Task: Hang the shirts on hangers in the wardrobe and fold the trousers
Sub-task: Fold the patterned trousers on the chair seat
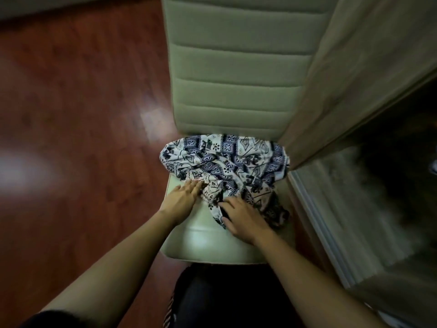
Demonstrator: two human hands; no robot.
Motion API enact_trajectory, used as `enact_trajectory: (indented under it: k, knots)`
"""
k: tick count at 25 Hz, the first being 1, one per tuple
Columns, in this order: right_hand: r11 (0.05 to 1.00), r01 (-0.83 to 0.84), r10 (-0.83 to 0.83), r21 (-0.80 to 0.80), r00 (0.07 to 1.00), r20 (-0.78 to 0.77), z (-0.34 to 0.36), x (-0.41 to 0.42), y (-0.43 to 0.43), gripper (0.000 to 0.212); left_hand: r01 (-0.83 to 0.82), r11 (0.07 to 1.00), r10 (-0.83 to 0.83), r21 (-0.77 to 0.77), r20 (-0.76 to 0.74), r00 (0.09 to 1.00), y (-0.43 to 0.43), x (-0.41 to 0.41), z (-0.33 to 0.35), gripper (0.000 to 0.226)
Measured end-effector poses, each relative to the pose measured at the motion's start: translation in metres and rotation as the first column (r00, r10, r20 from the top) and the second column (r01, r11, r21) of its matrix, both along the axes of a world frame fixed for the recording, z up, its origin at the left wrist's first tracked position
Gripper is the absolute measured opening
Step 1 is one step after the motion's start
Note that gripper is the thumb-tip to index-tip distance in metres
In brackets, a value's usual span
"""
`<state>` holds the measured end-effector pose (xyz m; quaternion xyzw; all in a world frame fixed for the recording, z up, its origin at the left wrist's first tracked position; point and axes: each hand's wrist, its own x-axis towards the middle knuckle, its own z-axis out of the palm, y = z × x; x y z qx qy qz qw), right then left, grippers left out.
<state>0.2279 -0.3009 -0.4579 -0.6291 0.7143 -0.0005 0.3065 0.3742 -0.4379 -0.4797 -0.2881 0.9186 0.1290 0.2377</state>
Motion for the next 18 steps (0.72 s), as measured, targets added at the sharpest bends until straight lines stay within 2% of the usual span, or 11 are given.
enact_trajectory:
  k: [2, 6, 8, 11, 13, 15, 18]
  knots:
    - [1.0, -0.003, 0.003, 0.005, 1.0, 0.028, -0.028, 0.018, -0.011, 0.055, -0.064, 0.997, 0.064, -0.03, -0.03, 0.998, -0.011, 0.001, -0.02, 0.066]
    - [0.984, 0.164, -0.16, 0.072, 0.985, -0.065, -0.064, 0.027, -0.028, 0.074, -0.116, 0.989, 0.111, -0.09, -0.061, 0.992, -0.029, -0.004, -0.054, 0.058]
    - [0.974, 0.211, -0.203, 0.084, 0.975, -0.093, -0.073, 0.024, -0.041, 0.079, -0.142, 0.982, 0.126, -0.128, -0.126, 0.984, -0.032, -0.005, -0.068, 0.052]
    - [0.961, 0.277, -0.273, 0.027, 0.956, -0.108, -0.08, 0.018, -0.052, 0.068, -0.169, 0.964, 0.114, -0.205, -0.256, 0.96, -0.035, -0.001, -0.078, 0.043]
    - [0.941, 0.335, -0.337, -0.039, 0.937, -0.094, -0.078, 0.014, -0.051, 0.049, -0.201, 0.973, 0.164, -0.113, -0.272, 0.948, -0.035, 0.004, -0.076, 0.031]
    - [0.893, 0.447, -0.448, -0.052, 0.894, -0.014, -0.059, 0.007, -0.05, 0.04, -0.242, 0.967, 0.254, 0.077, -0.295, 0.921, -0.034, 0.005, -0.057, 0.032]
    - [0.815, 0.57, -0.543, -0.108, 0.814, 0.206, 0.01, -0.011, -0.05, 0.034, -0.187, 0.955, 0.278, 0.23, -0.477, 0.834, -0.036, -0.001, 0.015, 0.038]
